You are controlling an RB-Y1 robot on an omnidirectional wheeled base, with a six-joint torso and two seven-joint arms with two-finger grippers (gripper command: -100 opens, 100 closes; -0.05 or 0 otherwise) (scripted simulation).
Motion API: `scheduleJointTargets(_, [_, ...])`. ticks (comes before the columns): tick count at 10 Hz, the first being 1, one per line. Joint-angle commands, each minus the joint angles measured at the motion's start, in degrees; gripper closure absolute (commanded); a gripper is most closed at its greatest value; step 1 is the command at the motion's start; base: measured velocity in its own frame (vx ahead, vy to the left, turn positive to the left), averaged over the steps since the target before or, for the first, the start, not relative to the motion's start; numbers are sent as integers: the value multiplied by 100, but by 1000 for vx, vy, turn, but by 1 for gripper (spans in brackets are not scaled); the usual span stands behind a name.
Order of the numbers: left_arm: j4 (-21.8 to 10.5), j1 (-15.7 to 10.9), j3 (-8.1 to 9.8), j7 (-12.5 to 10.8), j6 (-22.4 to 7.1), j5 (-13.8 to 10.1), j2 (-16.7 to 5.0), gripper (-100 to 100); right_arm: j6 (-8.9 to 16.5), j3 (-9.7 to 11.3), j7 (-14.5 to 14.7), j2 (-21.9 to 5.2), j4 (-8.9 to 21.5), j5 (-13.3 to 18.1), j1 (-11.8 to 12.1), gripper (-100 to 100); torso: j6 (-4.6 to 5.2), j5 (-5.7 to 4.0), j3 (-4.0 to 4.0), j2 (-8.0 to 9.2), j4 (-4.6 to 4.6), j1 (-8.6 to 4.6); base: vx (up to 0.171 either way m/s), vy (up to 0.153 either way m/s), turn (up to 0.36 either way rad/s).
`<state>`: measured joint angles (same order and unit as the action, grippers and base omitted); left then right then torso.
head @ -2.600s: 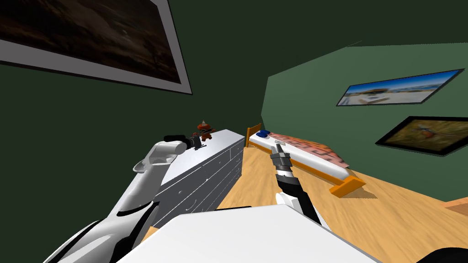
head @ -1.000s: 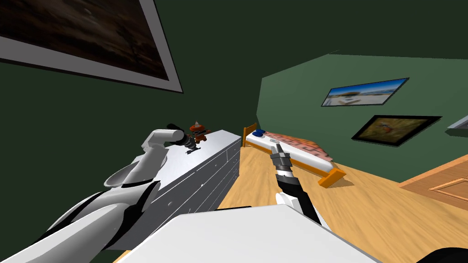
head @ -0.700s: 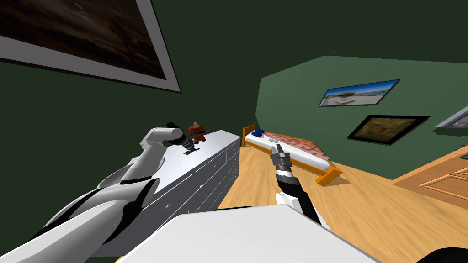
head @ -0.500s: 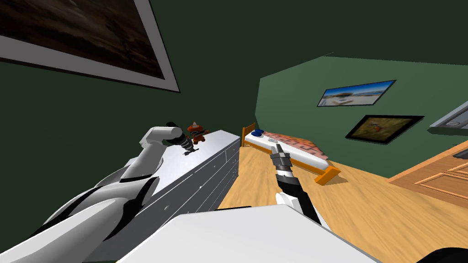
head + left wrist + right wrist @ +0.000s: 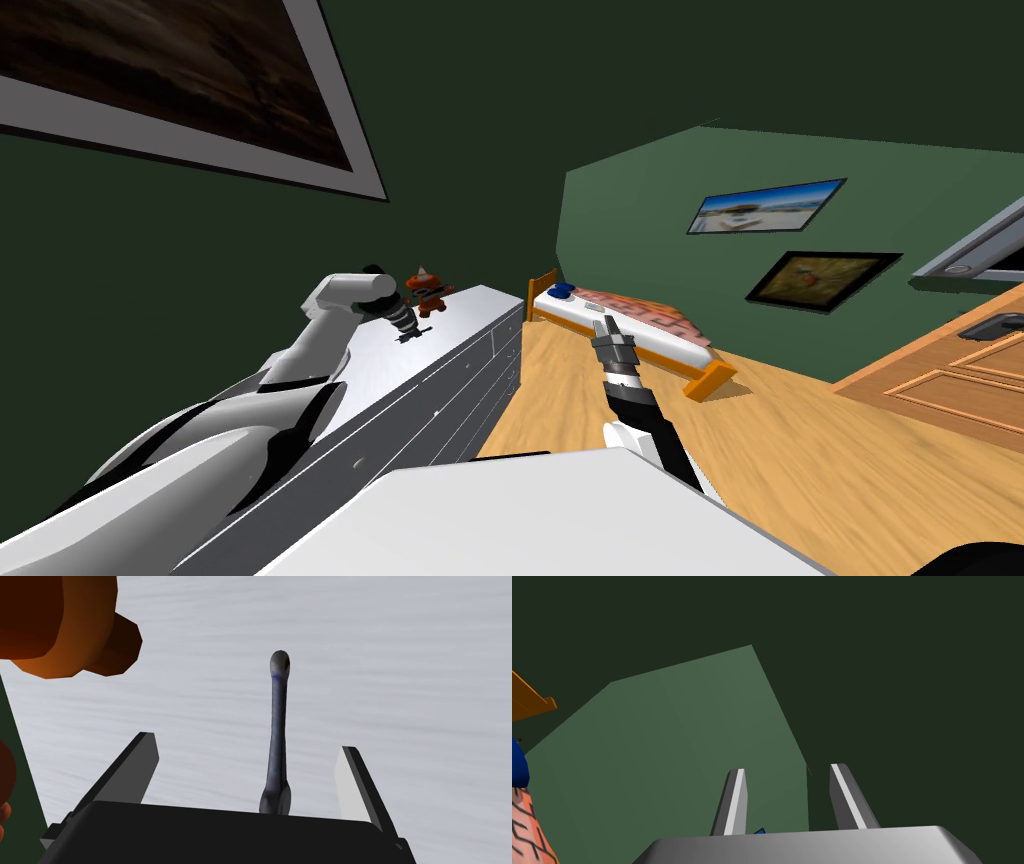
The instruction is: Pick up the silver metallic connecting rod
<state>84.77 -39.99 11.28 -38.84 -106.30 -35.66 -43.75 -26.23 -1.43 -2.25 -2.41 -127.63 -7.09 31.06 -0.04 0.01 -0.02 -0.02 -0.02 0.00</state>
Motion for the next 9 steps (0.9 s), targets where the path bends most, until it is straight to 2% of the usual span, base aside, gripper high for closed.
scheduleJointTargets(1, [-58, -38, 0, -51, -217, -15, -37, -100, 0, 0, 0, 0, 0, 0, 0, 0, 0, 0, 0, 0, 0, 0, 9, 4, -17])
scheduleJointTargets(4, [-204, -129, -15, -161, -690, -36, -106, -100, 0, 0, 0, 0, 0, 0, 0, 0, -1, 0, 1, 2, 0, 0, 5, 3, -23])
scheduleJointTargets(5, [-220, -143, -25, -137, -588, -27, -97, -100, 0, 0, 0, 0, 0, 0, 0, 0, -1, 1, 1, 2, 0, 0, 0, 0, 0])
scheduleJointTargets(6, [-224, -145, -25, -143, -617, -28, -99, 0, 0, 0, 0, 0, 0, 0, 0, 0, -2, 1, 2, 3, 0, 0, 0, 0, 0])
scheduleJointTargets(7, [-431, -236, -312, -176, -370, -283, -263, -100, 0, 0, 0, 0, 0, 0, 0, 0, -1, 1, 2, 4, 1, 0, -9, -11, -5])
scheduleJointTargets(8, [-431, -236, -348, -176, -370, -283, -263, -100, 0, 0, 0, 0, 0, 0, 0, 0, -1, 0, 3, 6, 1, -4, -13, -12, -3])
scheduleJointTargets(9, [-638, -327, -577, -211, -135, -535, -427, -100, 0, 0, 0, 0, 0, 0, 0, 0, -1, -1, 4, 8, 1, -5, -21, -17, -6])
